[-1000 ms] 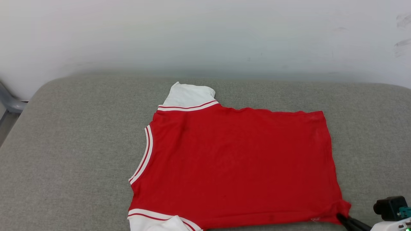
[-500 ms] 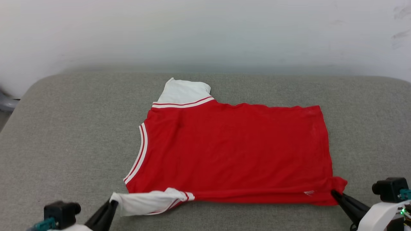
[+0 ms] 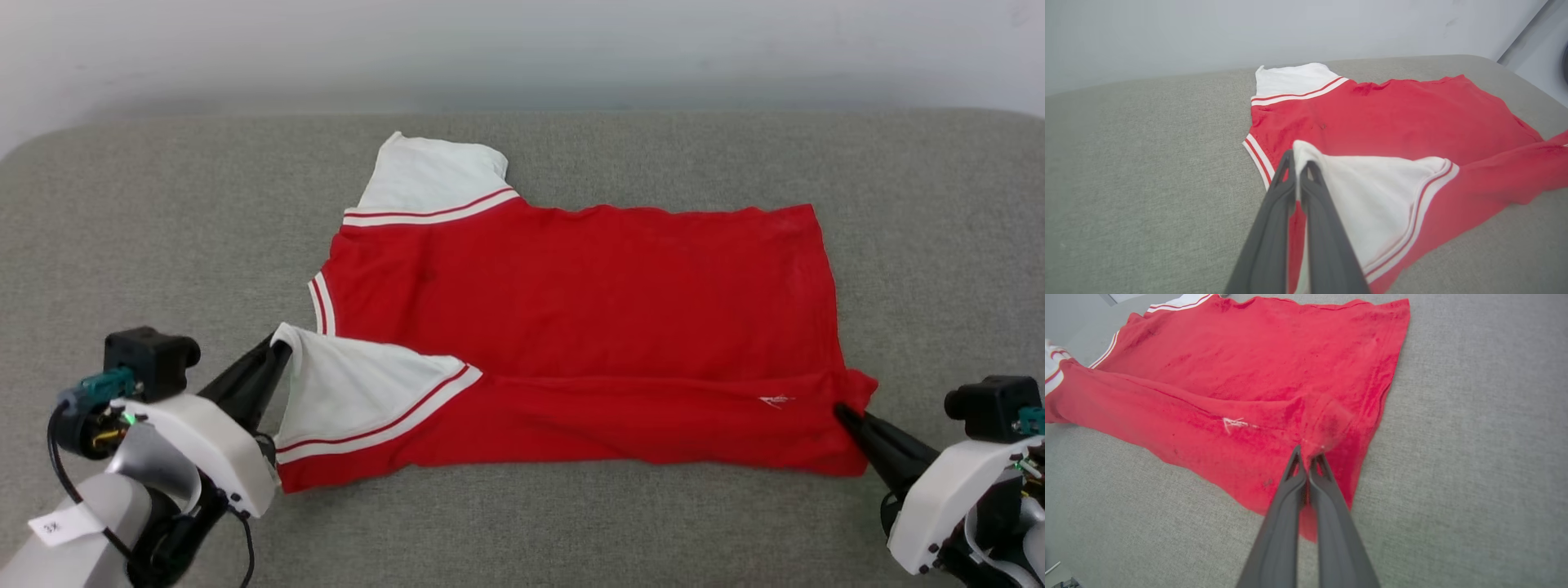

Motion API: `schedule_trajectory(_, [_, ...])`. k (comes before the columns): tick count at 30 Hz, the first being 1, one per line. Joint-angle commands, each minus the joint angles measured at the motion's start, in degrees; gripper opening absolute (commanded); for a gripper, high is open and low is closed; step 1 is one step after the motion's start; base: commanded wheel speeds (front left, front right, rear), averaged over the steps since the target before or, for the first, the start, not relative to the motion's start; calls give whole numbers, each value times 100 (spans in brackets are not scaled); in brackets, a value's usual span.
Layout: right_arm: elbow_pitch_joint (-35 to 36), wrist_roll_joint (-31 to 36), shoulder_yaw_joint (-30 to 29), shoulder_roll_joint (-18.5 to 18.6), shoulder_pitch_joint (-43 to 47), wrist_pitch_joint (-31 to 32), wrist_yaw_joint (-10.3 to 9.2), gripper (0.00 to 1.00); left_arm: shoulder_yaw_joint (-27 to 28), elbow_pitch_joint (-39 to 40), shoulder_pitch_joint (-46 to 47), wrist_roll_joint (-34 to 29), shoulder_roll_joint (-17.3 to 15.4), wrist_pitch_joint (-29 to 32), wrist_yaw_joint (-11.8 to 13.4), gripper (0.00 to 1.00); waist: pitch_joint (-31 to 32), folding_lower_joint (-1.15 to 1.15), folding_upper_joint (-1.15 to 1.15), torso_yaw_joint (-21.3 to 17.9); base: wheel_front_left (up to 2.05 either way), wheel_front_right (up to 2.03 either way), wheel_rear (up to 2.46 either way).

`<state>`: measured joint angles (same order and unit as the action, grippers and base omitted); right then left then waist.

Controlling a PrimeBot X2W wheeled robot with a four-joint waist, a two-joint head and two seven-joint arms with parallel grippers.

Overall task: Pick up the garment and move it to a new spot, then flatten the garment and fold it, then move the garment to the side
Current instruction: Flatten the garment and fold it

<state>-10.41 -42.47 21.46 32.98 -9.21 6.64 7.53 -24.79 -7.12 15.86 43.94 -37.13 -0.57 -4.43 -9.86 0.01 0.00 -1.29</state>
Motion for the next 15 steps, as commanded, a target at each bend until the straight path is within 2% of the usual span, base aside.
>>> schedule_trajectory(1, [-24,48,-23,-47,-132,-1,-9,0,-32,-145,211,-87,-3,38,-59,0,-237,-1,0,-71,0,0,0])
schedule_trajectory(8, [-147,196,-67,-154,-436,-36,-9,0,-214,-890,831,-93,129,-6,-202,0,-696,-1,0,-116,0,0,0])
schedule_trajectory(15, [-286,336,-92,-199,-536,41,-9,0,-453,-1592,1074,-60,278,-112,-269,0,-894,-1,0,-153,0,0,0])
